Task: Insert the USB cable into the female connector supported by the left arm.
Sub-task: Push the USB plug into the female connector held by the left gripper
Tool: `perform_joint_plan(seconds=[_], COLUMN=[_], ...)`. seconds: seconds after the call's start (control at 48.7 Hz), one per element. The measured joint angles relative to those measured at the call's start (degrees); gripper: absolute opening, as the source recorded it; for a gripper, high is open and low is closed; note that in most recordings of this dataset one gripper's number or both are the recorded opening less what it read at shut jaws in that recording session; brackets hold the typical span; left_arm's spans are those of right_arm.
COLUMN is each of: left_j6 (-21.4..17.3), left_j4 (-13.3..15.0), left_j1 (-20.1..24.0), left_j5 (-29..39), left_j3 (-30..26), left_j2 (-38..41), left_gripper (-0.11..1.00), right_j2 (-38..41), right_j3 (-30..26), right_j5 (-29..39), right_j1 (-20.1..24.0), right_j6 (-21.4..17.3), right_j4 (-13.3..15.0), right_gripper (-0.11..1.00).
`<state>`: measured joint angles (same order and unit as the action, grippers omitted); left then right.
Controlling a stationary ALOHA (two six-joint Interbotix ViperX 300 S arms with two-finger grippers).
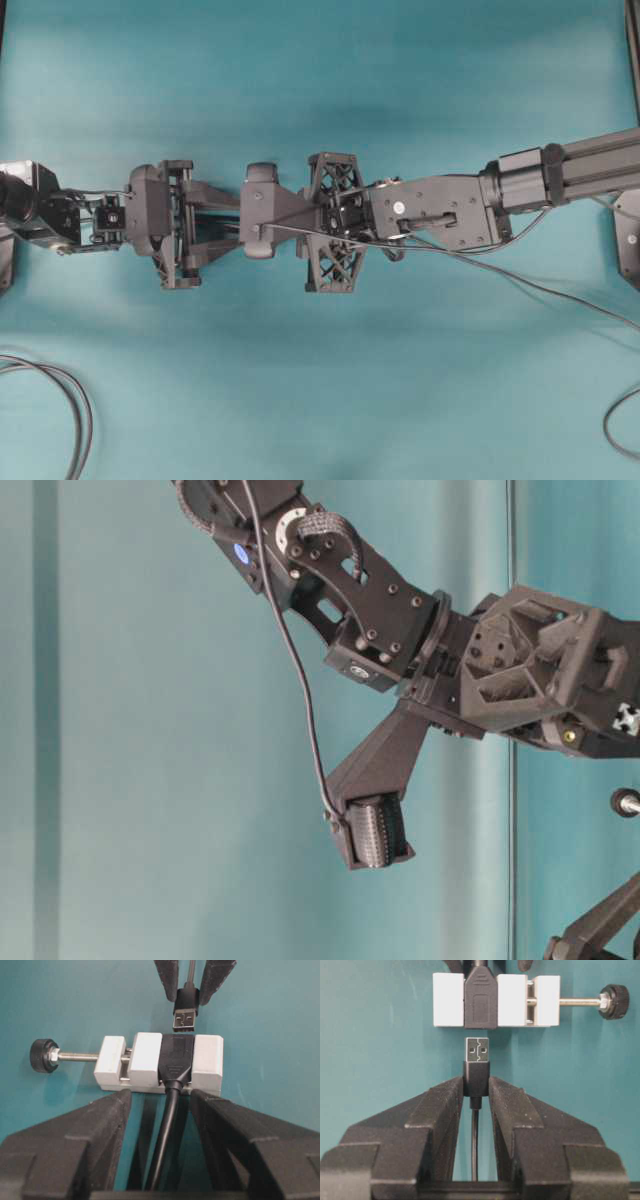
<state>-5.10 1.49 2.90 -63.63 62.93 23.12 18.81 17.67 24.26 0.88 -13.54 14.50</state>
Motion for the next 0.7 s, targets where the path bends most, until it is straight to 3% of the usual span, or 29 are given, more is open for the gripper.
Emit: perform_joint_plan(seconds=[0.699], left_j6=[0.0], left_j4=[-0.1], left_j1=[0.0], left_j5=[0.0], left_j3=[0.0], left_j2=[0.0], left_gripper=[0.61], right_j2=[0.8], right_j3=[-0.3], right_j5=[-0.9], right_j1=[0.1], right_j6=[0.1], right_j4=[0.4], right_gripper=[0.22])
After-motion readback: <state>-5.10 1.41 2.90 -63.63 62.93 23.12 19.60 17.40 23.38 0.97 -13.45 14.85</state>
